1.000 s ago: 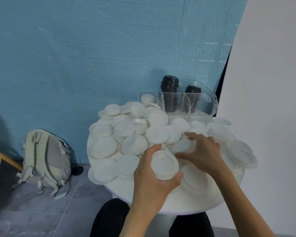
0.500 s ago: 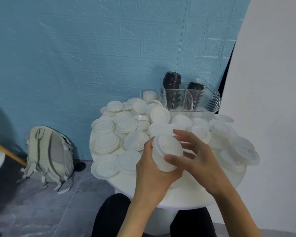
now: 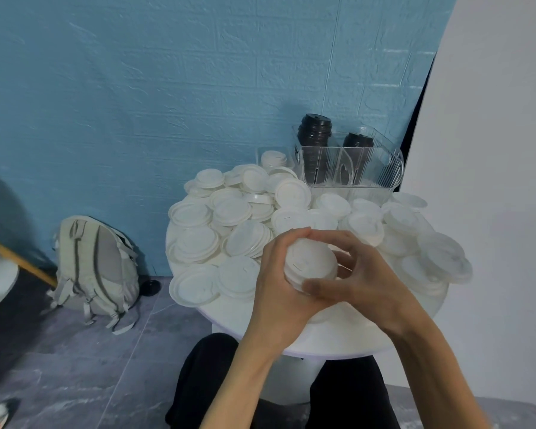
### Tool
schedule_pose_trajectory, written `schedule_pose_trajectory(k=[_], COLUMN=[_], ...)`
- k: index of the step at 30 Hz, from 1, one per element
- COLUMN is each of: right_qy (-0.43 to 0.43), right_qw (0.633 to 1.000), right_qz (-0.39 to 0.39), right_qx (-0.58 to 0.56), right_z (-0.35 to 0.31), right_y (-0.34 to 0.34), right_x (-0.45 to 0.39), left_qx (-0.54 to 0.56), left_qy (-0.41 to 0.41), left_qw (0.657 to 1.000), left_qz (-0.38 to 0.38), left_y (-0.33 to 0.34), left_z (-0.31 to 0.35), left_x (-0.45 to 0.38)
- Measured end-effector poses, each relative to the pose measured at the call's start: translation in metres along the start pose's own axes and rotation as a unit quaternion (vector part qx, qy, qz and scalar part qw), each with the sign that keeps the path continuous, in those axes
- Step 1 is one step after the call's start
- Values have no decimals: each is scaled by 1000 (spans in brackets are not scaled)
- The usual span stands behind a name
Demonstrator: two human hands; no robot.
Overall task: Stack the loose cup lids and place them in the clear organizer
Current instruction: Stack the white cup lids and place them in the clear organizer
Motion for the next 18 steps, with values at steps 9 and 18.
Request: schedule_pose_trajectory(k=[9, 18], right_qy=[14, 33], right_qw=[993, 979], right_qz=[21, 25], right_qx=[-119, -198], right_z=[7, 13], right_y=[-2, 3], right_x=[-4, -6], left_qx=[77, 80], left_qy=[-25, -7], left_qw=[997, 995], left_qz=[-15, -51], left_y=[0, -3], left_z=[5, 10], left_x=[-2, 0])
Point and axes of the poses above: each hand's wrist, its own x-axis away from the middle knuckle, its own y-axis out of the palm, z = x × y, the point moved 8 cm from there along -x, towards the middle knuckle, and after that the axes turned 7 degrees about -y, right-handed, at the moved point
